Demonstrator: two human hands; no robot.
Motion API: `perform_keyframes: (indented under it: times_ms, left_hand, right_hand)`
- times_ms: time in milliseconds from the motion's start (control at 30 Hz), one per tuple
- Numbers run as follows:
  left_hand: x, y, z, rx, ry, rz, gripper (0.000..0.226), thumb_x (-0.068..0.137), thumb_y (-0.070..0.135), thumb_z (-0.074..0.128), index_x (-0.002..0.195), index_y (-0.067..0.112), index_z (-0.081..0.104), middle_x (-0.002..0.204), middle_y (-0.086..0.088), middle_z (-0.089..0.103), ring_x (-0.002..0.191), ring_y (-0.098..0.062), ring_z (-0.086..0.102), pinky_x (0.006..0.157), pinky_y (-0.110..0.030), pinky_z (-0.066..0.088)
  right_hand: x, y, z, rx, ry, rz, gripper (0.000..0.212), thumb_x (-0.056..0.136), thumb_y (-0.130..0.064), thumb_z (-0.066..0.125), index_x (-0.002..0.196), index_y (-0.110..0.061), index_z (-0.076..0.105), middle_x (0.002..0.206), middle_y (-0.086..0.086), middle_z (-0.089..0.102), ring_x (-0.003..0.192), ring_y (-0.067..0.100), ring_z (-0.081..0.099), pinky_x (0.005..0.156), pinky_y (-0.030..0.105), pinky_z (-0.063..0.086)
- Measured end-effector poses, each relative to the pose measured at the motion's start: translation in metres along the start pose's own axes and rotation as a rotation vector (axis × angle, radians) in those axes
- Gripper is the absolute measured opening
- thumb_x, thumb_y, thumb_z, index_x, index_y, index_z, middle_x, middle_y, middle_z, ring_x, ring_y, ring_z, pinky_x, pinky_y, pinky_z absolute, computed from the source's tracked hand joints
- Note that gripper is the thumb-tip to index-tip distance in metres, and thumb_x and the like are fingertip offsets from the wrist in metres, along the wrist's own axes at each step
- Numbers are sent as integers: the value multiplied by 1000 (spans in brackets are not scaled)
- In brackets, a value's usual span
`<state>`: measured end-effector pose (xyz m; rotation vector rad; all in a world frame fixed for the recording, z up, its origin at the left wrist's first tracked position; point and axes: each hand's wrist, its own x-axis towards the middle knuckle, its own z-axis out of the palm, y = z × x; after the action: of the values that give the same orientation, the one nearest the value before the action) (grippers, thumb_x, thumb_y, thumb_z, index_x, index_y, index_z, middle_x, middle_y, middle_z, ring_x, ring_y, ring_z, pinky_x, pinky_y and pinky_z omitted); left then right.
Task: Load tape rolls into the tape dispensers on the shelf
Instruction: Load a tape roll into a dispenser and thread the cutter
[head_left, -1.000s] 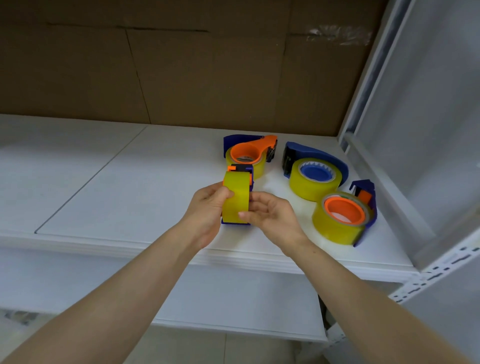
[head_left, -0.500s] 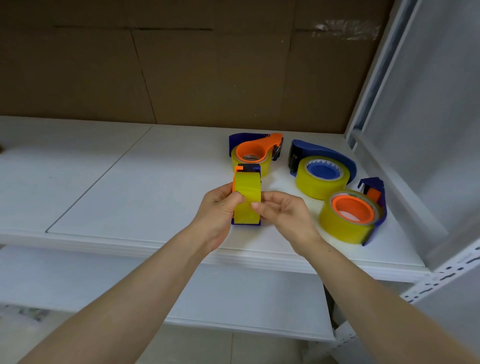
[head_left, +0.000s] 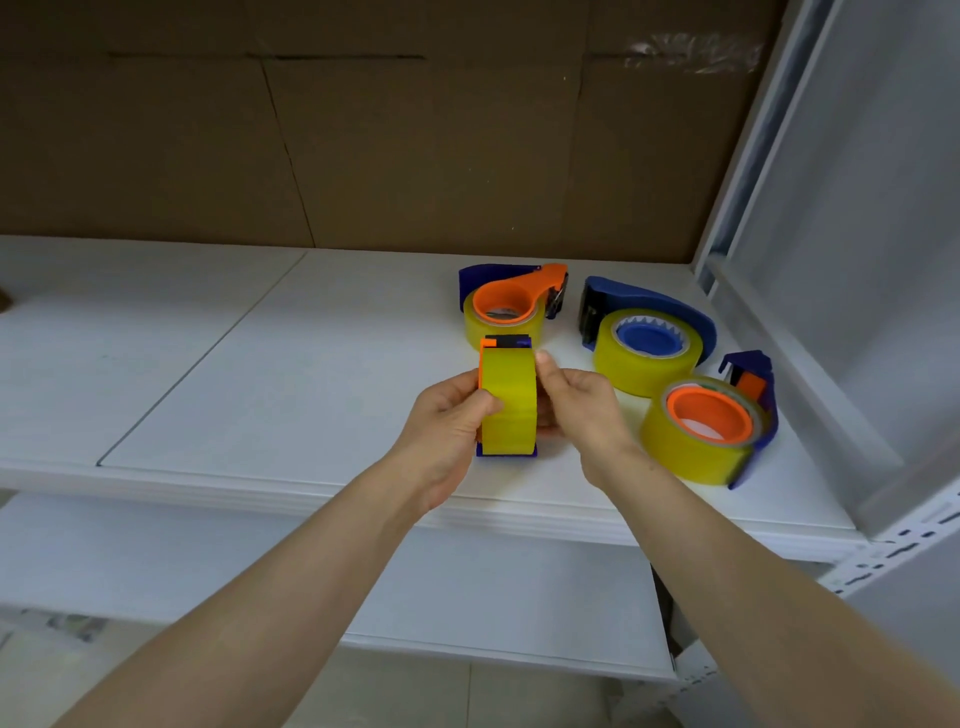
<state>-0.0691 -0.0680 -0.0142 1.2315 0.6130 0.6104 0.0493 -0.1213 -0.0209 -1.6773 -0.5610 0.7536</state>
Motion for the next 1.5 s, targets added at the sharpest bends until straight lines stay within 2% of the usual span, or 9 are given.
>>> perform_keyframes:
  times_ms: [67,133,233,467,633,800,933,1133,1500]
  left_hand:
    - [4,5,-2,-57,59,-15,27,90,-3,44,94,11,66,89,-4,72,81,-16,68,69,-24,57]
    - [8,8,-4,-91,98,-31,24,89,-4,43,95,6,64,93,-11,68,82,-21,65,71,-29,57]
    - [8,7,-1,-62,73,-19,28,88,-7,42,93,8,65,91,-11,68,77,-20,65,68,-28,57]
    - [8,4,3,-20,56,-3,32,88,-6,45,90,18,68,79,4,74,74,-11,70,73,-28,58]
    - [8,6,8,-32,152,1,24,90,2,51,81,15,69,71,1,73,71,-17,67,76,-37,56]
    - [7,10,12,-15,254,-38,22,88,8,57,70,17,67,58,3,70,58,-14,64,57,-25,54]
    - [8,16,19,-6,324,-63,21,86,9,57,67,16,60,53,4,65,50,-10,60,43,-16,48]
    - [6,18,23,52,273,-84,15,80,3,58,70,12,65,73,-11,66,69,-26,63,71,-34,55]
    - [7,19,17,64,210,-91,14,69,1,52,80,1,61,79,-17,59,73,-28,56,70,-33,47]
  right_hand:
    - [-8,0,-5,88,-142,21,39,94,-43,46,106,-12,66,101,10,72,95,25,69,84,34,56]
    - [-16,6,-10,155,-280,-76,28,93,-23,54,116,-10,63,109,10,70,98,21,68,88,29,54]
    - [-19,13,-10,152,-255,-208,28,89,-2,56,117,-4,62,105,7,69,85,9,70,82,20,56]
    - [-16,12,-11,191,-182,-267,18,91,-8,55,103,-4,68,96,13,70,71,6,70,73,20,58]
    - [-18,15,-10,118,-208,-305,24,90,-8,57,111,0,66,102,10,70,84,12,70,80,20,56]
    - [-22,18,-8,-46,-191,-371,24,89,-11,59,110,-3,67,104,9,71,99,23,68,91,27,53]
    - [-27,21,-7,-100,-227,-393,30,86,-2,62,116,-8,64,106,2,70,100,16,67,93,25,52]
    - [-28,28,-2,-212,-162,-452,36,84,0,62,117,-14,63,104,5,72,98,17,68,94,35,53]
    - [-28,21,-4,-186,-200,-419,38,82,0,65,118,-11,63,107,6,72,99,18,69,97,37,52]
